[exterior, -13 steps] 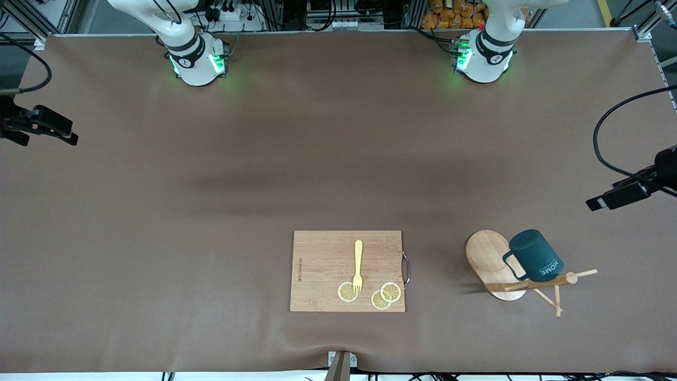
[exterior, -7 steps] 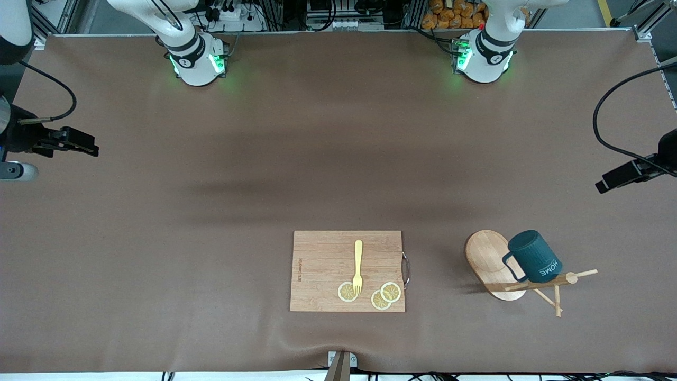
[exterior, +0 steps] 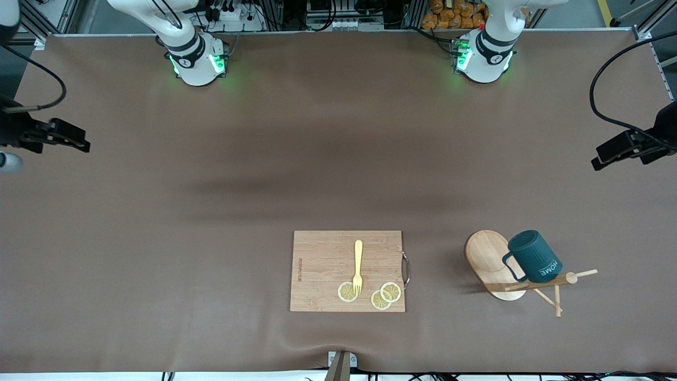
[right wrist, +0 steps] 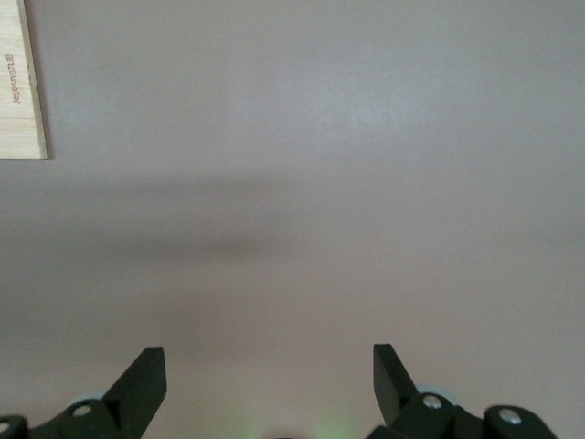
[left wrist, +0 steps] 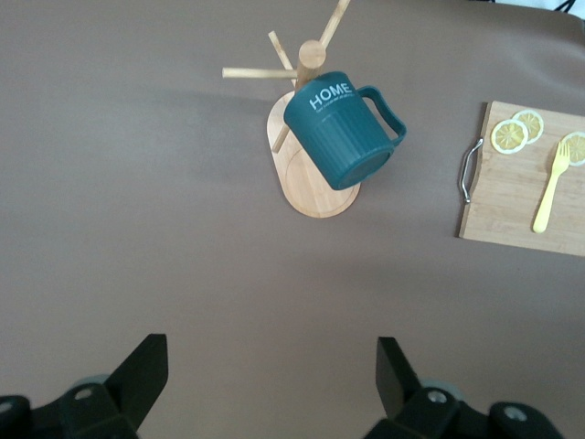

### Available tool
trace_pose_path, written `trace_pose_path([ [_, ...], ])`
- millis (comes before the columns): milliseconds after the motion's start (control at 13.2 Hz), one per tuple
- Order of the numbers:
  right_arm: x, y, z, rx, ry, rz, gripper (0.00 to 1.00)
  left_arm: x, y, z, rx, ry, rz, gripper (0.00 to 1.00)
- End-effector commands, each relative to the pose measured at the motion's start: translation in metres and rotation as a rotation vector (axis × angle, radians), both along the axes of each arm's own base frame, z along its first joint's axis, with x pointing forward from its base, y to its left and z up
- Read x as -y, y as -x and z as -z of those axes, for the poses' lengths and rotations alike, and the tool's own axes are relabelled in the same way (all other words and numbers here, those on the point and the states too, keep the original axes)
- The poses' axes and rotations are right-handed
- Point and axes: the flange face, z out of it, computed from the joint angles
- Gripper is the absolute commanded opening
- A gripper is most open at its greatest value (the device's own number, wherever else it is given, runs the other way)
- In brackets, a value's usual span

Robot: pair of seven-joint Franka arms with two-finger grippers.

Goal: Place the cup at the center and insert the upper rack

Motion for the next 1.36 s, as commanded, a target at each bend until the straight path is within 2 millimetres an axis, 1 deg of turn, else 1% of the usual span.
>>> trace_pose_path([
  [0, 0.008, 0.002, 0.002, -0.01, -0.007, -0.007, 1.0, -0.001, 0.024, 0.0, -0.022, -0.02, 0.028, 1.0],
  [76, 0.0, -0.003, 0.009, -0.013, -0.016, -0.012, 1.0, -0.002, 0.029, 0.001, -0.027, -0.019, 0.028, 1.0],
  [152, -0.008, -0.007, 0.008, 0.005, -0.029, -0.014, 1.0, 0.001, 0.033, 0.002, -0.031, -0.019, 0.036, 1.0],
  [227, -0.018, -0.01, 0.004, 0.042, -0.031, -0.028, 1.0, -0.001, 0.039, 0.001, -0.03, -0.04, 0.035, 1.0],
  [303, -0.018, -0.015, 0.0, 0.078, -0.017, -0.031, 1.0, 0.006, 0.045, 0.004, -0.026, -0.065, 0.052, 1.0],
  [379, -0.013, -0.015, -0.002, 0.086, -0.009, -0.028, 1.0, 0.015, 0.054, 0.004, -0.013, -0.082, 0.069, 1.0],
  [530, 0.003, -0.007, -0.011, 0.085, -0.011, -0.007, 1.0, 0.014, 0.065, 0.003, -0.01, -0.083, 0.067, 1.0],
  [606, 0.004, 0.003, -0.017, 0.06, -0.012, 0.0, 1.0, 0.014, 0.067, 0.004, -0.014, -0.084, 0.065, 1.0],
  [682, 0.011, 0.012, -0.015, 0.022, -0.013, 0.019, 1.0, 0.013, 0.072, 0.003, -0.013, -0.085, 0.065, 1.0],
  [758, 0.028, 0.022, -0.015, -0.002, -0.022, 0.052, 1.0, 0.011, 0.077, 0.0, -0.008, -0.085, 0.062, 1.0],
  [833, 0.036, 0.031, -0.017, 0.0, -0.03, 0.068, 1.0, 0.011, 0.08, -0.003, -0.007, -0.085, 0.063, 1.0],
  [909, 0.034, 0.04, -0.022, 0.015, -0.031, 0.067, 1.0, 0.011, 0.08, -0.005, -0.004, -0.085, 0.06, 1.0],
  [1061, 0.028, 0.055, -0.026, 0.04, -0.031, 0.07, 1.0, 0.002, 0.081, -0.008, -0.003, -0.081, 0.048, 1.0],
  [1136, 0.03, 0.061, -0.028, 0.041, -0.032, 0.073, 1.0, 0.004, 0.08, -0.008, -0.007, -0.081, 0.046, 1.0],
  [1212, 0.032, 0.061, -0.029, 0.041, -0.025, 0.078, 1.0, 0.007, 0.079, -0.008, -0.007, -0.081, 0.032, 1.0],
  [1288, 0.033, 0.061, -0.031, 0.045, -0.021, 0.082, 1.0, 0.008, 0.078, -0.012, 0.002, -0.08, 0.021, 1.0],
])
